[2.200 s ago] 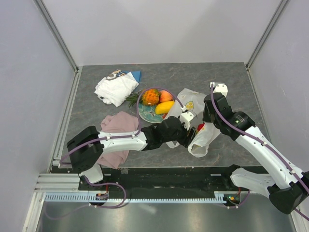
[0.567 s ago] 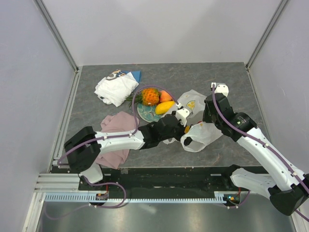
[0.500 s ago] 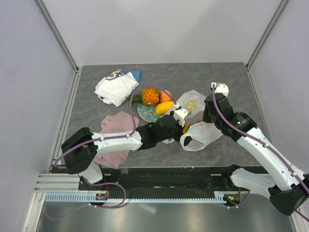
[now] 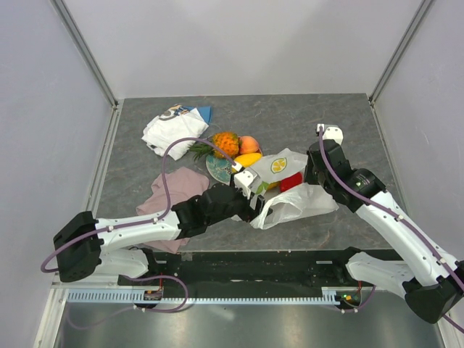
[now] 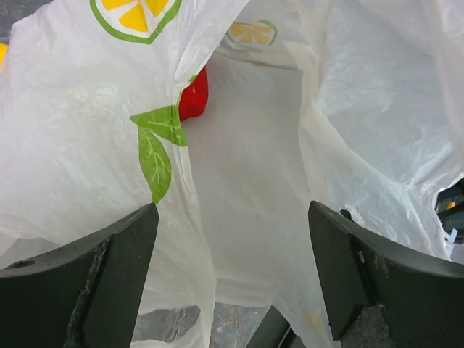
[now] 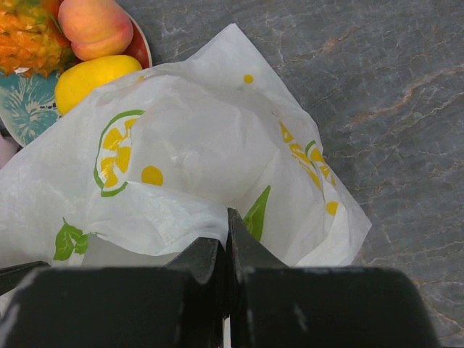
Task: Place the fruits into the plastic bag
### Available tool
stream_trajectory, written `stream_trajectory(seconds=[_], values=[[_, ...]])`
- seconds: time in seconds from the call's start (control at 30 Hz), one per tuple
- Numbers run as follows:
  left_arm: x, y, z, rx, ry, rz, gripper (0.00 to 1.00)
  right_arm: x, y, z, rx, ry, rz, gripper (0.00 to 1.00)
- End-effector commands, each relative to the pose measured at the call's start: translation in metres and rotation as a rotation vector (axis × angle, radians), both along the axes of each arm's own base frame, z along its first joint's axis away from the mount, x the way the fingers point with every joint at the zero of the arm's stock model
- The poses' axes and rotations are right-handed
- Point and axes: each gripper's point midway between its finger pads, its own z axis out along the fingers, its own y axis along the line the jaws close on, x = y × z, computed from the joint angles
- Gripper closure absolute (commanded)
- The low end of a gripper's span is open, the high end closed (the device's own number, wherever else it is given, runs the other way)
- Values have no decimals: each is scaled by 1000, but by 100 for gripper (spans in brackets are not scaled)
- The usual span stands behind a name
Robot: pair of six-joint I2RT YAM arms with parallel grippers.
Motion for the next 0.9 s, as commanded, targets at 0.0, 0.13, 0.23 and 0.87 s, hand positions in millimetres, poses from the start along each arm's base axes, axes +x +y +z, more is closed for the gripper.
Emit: stream_trajectory(seconds=[0.0, 0.13, 0.23, 0.87], values=[[4, 1, 11, -21, -43, 6, 9, 5, -2, 10, 8, -31, -20, 100], [12, 2, 21, -46, -48, 61, 9, 3, -1, 9, 18, -29, -15, 100], [20, -6, 38, -89, -38, 81, 8, 2, 3, 6, 30, -22, 1, 100], [24, -3, 97, -224, -41, -68, 10, -7, -3, 4, 49, -29, -11, 100]])
